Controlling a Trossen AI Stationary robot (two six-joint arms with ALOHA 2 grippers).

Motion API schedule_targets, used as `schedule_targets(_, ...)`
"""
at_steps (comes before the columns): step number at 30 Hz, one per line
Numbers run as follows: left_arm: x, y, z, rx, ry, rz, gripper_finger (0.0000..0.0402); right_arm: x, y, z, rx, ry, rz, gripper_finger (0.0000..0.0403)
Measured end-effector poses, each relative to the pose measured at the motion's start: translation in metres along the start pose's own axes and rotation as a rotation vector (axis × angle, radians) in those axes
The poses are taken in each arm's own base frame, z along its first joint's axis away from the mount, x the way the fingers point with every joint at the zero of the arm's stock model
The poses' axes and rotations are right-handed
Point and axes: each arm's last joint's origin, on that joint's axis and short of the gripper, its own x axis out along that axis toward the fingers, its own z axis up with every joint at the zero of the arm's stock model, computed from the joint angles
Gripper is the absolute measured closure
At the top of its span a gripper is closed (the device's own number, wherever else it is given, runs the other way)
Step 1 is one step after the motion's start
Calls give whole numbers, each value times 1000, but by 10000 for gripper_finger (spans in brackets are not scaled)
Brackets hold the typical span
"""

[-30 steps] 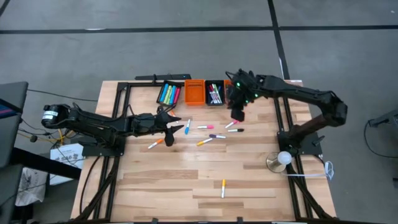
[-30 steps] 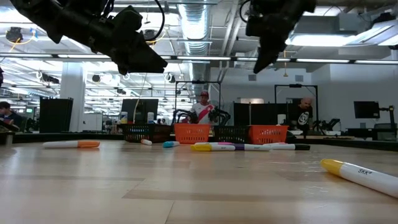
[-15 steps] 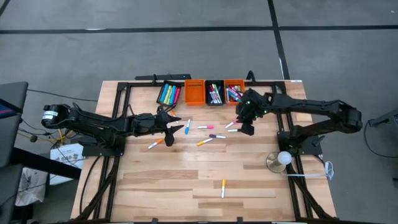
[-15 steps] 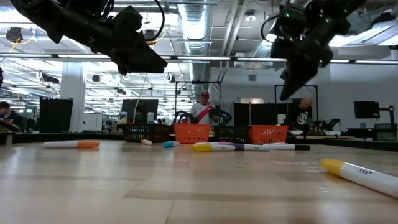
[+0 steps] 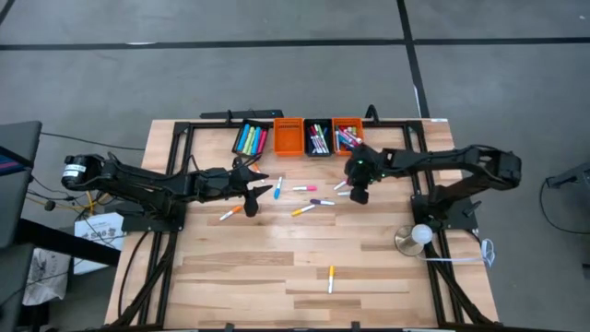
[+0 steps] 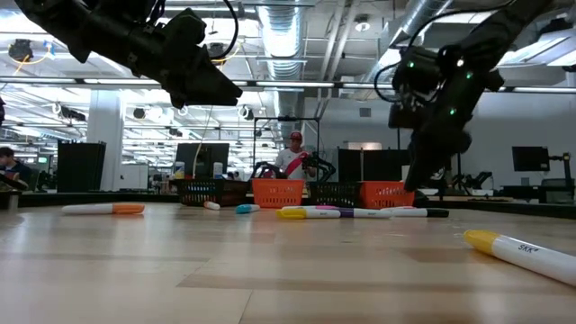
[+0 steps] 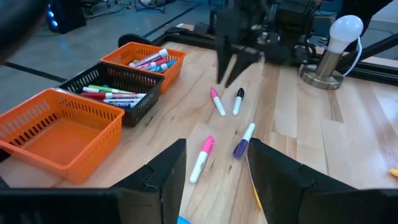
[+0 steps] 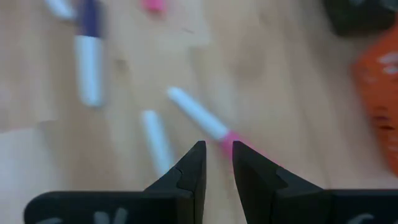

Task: Pick & Place Markers
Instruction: Put the small black highlighter pen into the left orange basket

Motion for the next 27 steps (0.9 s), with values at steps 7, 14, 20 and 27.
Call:
schedule_targets(7, 0, -2, 0, 0, 7, -60, 234, 14, -5, 3, -2, 6, -144, 335)
schedule_targets(14, 0, -2, 0, 0, 8, -67, 234, 11, -5, 5, -18, -15, -145, 335)
schedule_targets(20, 0, -2, 0, 0, 8, -67, 234, 12, -1, 2, -24, 28, -125, 335)
schedule_targets(27, 0, -2, 0, 0, 8, -67, 234, 10, 10, -5, -61, 100, -89, 335)
